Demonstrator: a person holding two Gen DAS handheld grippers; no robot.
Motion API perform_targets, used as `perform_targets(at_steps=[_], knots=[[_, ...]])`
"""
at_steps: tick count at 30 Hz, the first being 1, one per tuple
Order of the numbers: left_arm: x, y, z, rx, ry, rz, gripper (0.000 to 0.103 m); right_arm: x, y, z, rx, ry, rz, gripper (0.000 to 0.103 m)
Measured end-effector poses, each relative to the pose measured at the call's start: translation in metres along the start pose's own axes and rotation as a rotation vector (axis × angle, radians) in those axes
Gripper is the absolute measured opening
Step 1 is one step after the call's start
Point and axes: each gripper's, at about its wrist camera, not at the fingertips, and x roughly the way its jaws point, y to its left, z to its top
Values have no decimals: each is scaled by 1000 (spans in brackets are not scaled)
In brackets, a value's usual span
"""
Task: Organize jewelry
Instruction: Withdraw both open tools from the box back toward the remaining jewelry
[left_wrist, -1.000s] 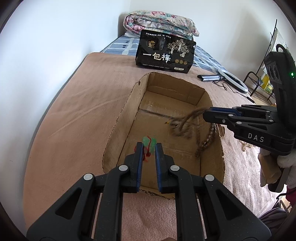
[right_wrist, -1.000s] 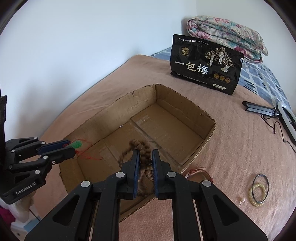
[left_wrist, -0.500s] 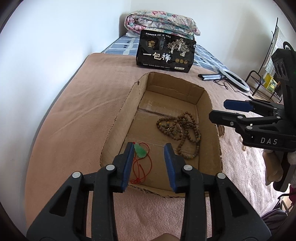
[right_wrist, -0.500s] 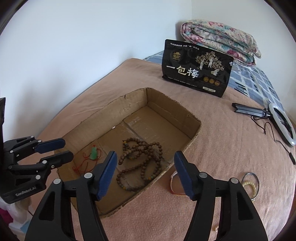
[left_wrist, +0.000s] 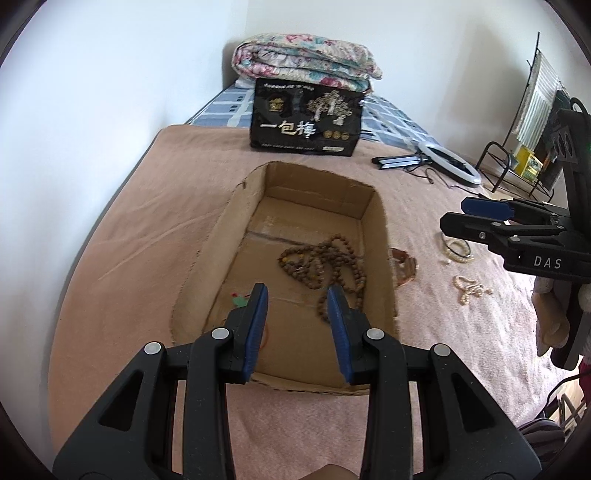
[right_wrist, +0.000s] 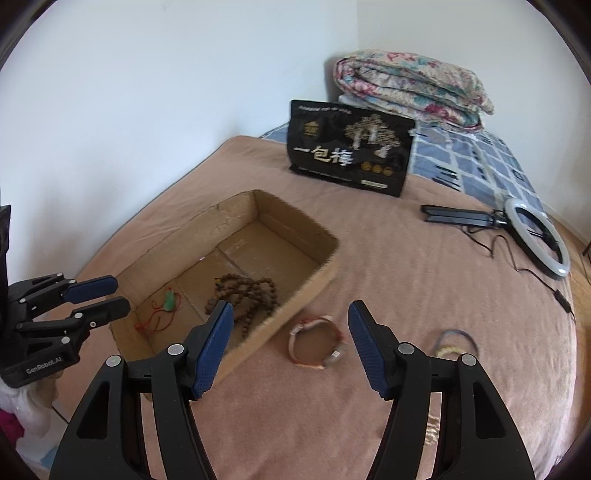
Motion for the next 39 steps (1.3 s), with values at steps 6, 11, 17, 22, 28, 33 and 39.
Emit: perform_targets(at_steps=[6, 11, 17, 22, 28, 33, 39], knots=[[-4, -28, 2, 39, -10, -39, 33, -24, -33, -13, 36, -16, -26, 64], [-7, -57, 4, 92, -15, -75, 33, -44, -69, -27, 85, -25, -55, 69], [-1, -93, 6, 140, -9, -121, 33, -60, -105, -46, 137, -22, -94, 71], [13, -121, 4, 185, 14, -143, 33, -67, -127, -63, 153, -9, -117, 71], [32, -144, 0, 220, 42, -151, 33, -69, -143, -80, 156, 7, -117, 71], [47, -153, -2, 231, 63, -147, 33, -65, -146, -89, 133, 23, -95, 71], [71, -162, 2, 231, 91, -126, 33, -53, -144, -96, 87, 43, -56, 71]])
